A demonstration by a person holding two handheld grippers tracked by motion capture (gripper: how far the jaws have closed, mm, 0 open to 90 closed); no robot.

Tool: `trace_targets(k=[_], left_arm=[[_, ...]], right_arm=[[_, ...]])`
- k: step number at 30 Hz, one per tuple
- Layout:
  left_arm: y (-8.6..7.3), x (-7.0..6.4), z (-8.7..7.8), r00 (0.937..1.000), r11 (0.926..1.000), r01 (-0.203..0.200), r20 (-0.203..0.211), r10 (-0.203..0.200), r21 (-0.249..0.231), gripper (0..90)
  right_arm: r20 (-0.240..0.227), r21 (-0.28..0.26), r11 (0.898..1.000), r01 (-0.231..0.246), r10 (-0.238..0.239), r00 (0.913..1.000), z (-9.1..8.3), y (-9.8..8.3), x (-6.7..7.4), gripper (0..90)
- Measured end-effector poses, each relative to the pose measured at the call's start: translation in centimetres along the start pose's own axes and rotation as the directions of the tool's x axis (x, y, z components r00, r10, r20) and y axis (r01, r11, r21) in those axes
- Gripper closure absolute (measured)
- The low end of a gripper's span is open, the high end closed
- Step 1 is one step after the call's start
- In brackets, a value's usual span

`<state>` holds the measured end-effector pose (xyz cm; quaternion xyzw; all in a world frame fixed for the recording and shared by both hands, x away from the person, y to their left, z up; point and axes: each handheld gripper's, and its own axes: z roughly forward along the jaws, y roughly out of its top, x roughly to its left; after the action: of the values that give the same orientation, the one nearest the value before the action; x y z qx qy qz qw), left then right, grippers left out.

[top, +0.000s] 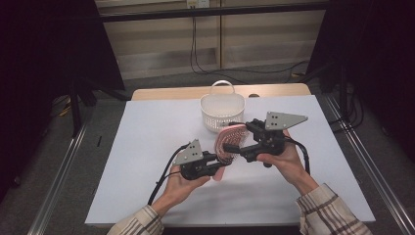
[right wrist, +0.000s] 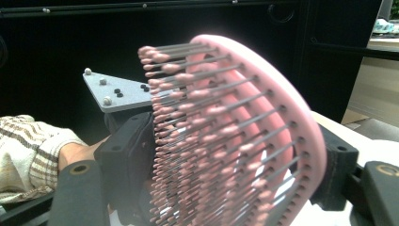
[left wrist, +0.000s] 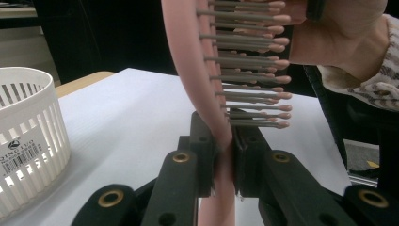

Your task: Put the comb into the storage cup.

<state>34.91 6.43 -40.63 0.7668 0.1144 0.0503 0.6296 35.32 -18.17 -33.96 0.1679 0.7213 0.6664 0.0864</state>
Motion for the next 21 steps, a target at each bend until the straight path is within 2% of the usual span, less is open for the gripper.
trace_targets(k=[8, 10, 12, 21], left_arm=[[-0.04, -0.07, 0.05, 0.9998, 0.9999, 0.010, 0.020, -0.010, -0.006, 81.0], [-0.05, -0.01, 0.02, 0.9988, 0.9993, 0.028, 0.041, -0.027, -0.023, 80.9], [0.00, -0.04, 0.00, 0.9989, 0.9996, 0.020, 0.042, -0.019, -0.018, 80.9], [-0.03, -0.11, 0.08, 0.9959, 0.9989, 0.034, 0.084, -0.031, -0.032, 80.9]], right_arm=[[-0.023, -0.004, 1.000, 0.000, 0.000, 0.9997, -0.04, -0.03, -0.11, 34.9], [-0.034, -0.008, 1.000, -0.006, 0.006, 0.9994, -0.11, -0.04, -0.16, 36.2], [-0.039, -0.011, 1.000, -0.003, 0.002, 0.9992, -0.12, -0.01, -0.15, 36.5], [-0.090, -0.011, 1.000, 0.001, -0.002, 0.9960, 0.05, -0.04, -0.05, 43.6]])
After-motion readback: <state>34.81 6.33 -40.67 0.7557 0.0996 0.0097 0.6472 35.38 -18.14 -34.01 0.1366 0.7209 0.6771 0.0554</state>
